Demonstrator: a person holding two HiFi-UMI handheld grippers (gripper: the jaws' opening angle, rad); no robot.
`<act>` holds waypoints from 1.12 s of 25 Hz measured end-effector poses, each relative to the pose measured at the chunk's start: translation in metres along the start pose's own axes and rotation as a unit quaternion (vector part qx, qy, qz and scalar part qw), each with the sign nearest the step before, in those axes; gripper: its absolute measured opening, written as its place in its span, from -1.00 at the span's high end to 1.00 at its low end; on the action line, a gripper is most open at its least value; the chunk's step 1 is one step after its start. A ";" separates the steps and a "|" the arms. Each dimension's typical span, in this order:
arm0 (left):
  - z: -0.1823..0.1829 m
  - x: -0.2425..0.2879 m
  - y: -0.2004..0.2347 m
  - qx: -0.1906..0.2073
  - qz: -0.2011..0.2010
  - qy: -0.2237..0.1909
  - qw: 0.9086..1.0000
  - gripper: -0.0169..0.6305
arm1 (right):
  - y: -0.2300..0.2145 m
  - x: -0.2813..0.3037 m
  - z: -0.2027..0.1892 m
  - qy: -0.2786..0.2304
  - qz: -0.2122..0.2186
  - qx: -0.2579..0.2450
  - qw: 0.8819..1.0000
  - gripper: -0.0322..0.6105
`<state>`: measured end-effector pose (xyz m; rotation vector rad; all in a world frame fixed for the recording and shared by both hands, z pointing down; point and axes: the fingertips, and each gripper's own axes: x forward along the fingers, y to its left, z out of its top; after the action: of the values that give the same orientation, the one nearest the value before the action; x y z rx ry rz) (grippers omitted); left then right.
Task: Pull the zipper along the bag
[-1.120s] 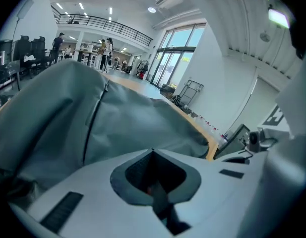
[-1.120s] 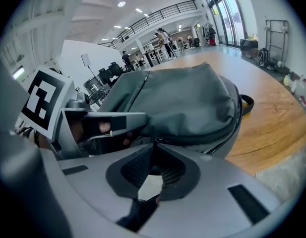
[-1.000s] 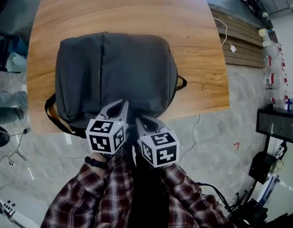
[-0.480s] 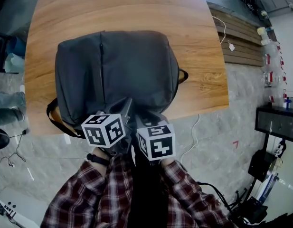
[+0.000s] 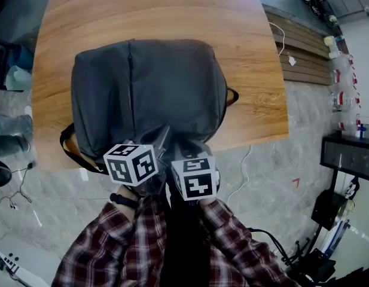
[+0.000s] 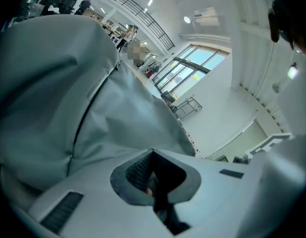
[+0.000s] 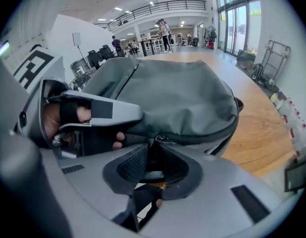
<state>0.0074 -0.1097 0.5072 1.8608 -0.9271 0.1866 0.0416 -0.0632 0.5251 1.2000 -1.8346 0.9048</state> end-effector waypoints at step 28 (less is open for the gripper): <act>-0.007 -0.002 -0.006 0.051 -0.005 0.009 0.999 0.92 | -0.012 -0.017 -0.002 -0.030 0.032 0.030 0.999 0.84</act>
<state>0.0117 -0.1017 0.5056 1.9539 -0.9096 0.2482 0.0580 -0.0581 0.5132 1.2227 -1.9158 0.9745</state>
